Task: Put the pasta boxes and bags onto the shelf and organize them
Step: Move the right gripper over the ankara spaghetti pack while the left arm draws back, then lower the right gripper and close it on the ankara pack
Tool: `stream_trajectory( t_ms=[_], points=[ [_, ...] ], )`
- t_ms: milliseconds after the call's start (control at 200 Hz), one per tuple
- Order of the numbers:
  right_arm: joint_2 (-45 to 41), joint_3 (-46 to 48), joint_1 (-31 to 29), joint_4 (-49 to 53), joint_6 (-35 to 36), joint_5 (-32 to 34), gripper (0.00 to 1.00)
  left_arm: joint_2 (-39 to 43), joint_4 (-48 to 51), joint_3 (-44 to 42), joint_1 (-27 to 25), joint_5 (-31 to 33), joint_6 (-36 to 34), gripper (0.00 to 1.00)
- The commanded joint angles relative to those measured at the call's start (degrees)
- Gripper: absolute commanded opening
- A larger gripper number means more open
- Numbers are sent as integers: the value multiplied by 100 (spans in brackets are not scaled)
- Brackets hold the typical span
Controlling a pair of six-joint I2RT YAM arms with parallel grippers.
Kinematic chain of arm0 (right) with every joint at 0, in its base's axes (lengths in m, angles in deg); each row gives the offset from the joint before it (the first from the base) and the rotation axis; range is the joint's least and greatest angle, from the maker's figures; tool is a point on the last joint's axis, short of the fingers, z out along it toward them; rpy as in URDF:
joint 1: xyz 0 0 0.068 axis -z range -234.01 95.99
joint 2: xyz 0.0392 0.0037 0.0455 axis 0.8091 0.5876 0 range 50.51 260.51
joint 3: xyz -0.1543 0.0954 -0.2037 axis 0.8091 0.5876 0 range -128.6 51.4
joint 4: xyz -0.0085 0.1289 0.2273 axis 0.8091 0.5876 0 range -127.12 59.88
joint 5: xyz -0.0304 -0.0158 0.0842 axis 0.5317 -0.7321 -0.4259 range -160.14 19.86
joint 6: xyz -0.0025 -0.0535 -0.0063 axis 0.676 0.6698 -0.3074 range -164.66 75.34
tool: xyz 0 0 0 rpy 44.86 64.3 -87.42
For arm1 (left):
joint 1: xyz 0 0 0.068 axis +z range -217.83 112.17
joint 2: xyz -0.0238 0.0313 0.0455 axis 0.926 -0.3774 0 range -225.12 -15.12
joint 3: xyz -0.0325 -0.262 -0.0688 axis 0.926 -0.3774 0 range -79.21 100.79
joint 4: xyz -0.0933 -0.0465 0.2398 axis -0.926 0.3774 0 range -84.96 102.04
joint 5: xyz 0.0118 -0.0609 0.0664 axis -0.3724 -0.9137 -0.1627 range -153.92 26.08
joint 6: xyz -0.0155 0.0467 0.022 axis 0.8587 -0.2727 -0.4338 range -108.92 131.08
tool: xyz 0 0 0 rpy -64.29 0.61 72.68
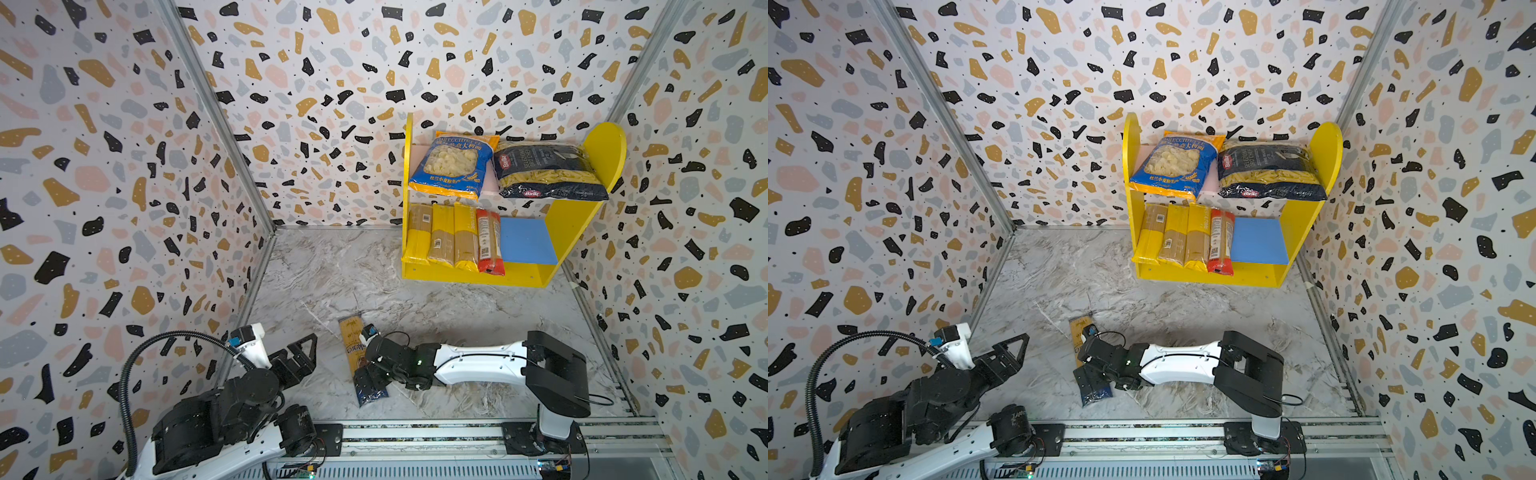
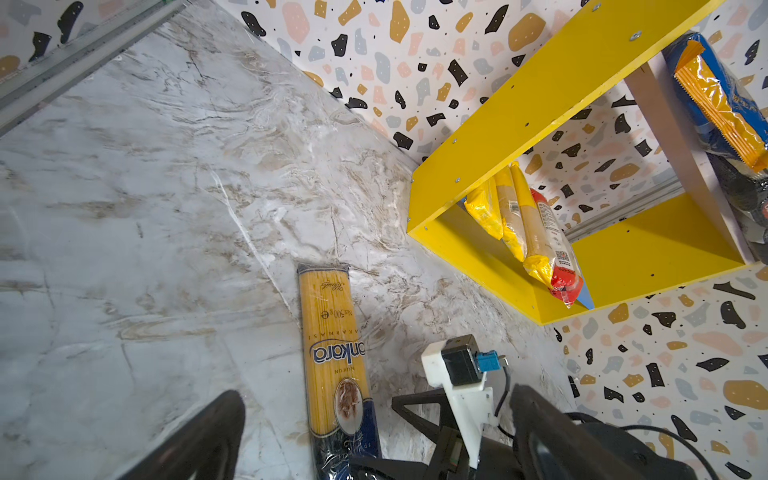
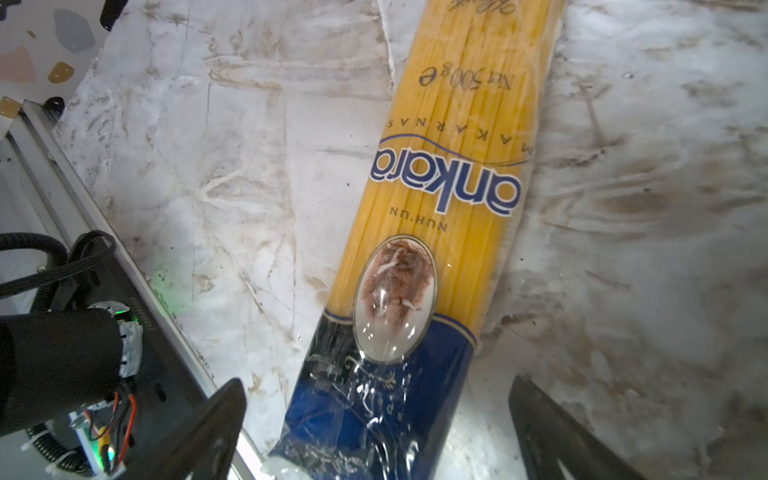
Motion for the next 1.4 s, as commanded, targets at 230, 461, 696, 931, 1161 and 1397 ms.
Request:
stream_trajectory(
  t_ms=[230,461,696,931,1161,1397],
  points=[
    [836,-1021,-227,952,220,783,99,55,191,238,17,327,-19,100],
    [1318,-1548,-295,1636,273,1417,99,59,172,245,18,383,-19,100],
    [1530,-1614,-320,1771,303,1512,98,106,156,230,17,445,-15,100],
    [1593,-1593,-292,1870,332,1503,76,115,155,220,17,429,-13,100],
    [1428,-1300,-209,1594,295,1121,46,174,189,216,17,426,12,100],
    [771,-394,120,806,177,336,32,167,171,199,17,401,19,100]
  ],
)
